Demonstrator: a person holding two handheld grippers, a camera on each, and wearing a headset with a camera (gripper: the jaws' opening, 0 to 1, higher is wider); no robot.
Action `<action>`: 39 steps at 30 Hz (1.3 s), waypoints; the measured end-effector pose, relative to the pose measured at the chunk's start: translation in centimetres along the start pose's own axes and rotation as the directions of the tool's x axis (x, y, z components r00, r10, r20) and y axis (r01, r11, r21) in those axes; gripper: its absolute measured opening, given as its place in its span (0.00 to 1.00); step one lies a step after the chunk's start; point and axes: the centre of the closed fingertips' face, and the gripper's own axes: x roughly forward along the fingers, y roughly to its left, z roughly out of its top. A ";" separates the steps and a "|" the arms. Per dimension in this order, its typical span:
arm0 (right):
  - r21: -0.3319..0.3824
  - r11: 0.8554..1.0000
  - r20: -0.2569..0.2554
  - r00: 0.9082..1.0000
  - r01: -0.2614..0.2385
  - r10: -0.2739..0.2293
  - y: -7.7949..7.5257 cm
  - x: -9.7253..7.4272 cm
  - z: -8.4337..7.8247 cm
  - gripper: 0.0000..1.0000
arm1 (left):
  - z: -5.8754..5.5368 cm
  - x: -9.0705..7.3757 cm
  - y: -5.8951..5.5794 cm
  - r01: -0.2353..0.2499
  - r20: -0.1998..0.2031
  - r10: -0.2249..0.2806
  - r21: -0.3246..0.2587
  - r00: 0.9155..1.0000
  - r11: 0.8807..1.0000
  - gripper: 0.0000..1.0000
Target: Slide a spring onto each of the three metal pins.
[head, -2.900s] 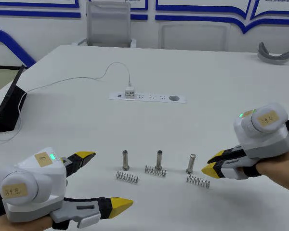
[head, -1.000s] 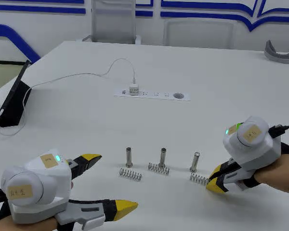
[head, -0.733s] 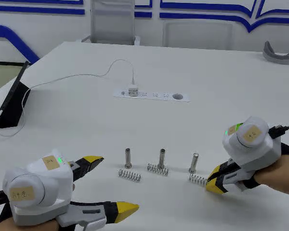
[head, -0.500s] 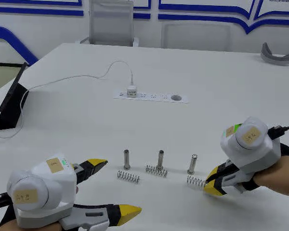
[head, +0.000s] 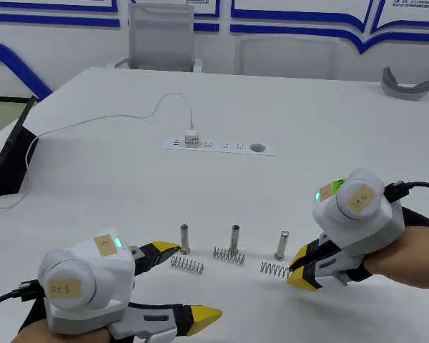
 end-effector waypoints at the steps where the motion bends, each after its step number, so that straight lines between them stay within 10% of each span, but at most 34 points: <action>1: -0.008 1.000 0.001 1.000 -0.003 0.003 0.2 0.0 0.2 0.11 | 0.1 0.2 -0.1 0.006 0.001 -0.006 0.002 1.000 1.000 0.66; 39: -0.190 0.973 0.002 0.991 -0.131 0.134 4.5 0.1 3.1 0.11 | 1.2 3.6 -4.4 0.175 -0.010 -0.175 0.128 0.985 0.976 0.25</action>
